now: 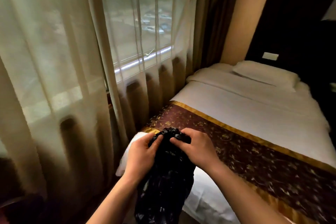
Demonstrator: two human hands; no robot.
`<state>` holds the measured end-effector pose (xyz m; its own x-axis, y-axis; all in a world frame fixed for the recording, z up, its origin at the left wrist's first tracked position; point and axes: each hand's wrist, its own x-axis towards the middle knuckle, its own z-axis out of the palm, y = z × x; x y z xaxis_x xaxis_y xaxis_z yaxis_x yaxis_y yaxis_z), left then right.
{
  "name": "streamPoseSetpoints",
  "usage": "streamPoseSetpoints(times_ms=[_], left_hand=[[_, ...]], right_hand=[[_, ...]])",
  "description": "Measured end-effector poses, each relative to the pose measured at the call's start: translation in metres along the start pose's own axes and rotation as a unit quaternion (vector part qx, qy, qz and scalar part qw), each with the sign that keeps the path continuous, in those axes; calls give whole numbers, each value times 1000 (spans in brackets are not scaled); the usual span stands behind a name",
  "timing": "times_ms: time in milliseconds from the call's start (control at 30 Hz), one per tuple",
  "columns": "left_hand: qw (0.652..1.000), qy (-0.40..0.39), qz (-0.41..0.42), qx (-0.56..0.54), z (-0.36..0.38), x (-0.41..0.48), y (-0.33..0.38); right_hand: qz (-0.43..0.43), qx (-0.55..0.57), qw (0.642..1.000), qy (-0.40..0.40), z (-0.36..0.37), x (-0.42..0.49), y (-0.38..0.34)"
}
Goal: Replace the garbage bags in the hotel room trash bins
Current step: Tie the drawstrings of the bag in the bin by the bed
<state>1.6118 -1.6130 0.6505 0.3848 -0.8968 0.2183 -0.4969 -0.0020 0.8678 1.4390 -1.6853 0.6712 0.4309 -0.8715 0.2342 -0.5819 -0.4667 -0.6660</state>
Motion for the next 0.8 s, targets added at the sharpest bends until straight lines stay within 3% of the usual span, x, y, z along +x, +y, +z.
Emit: streamPoseSetpoints(times_ms=[400, 800], left_hand=[[968, -216, 130, -16, 48, -65, 84], [903, -321, 269, -89, 131, -154, 201]], right_hand=[[122, -153, 970, 142, -97, -152, -8], [214, -203, 907, 299, -204, -302, -10]])
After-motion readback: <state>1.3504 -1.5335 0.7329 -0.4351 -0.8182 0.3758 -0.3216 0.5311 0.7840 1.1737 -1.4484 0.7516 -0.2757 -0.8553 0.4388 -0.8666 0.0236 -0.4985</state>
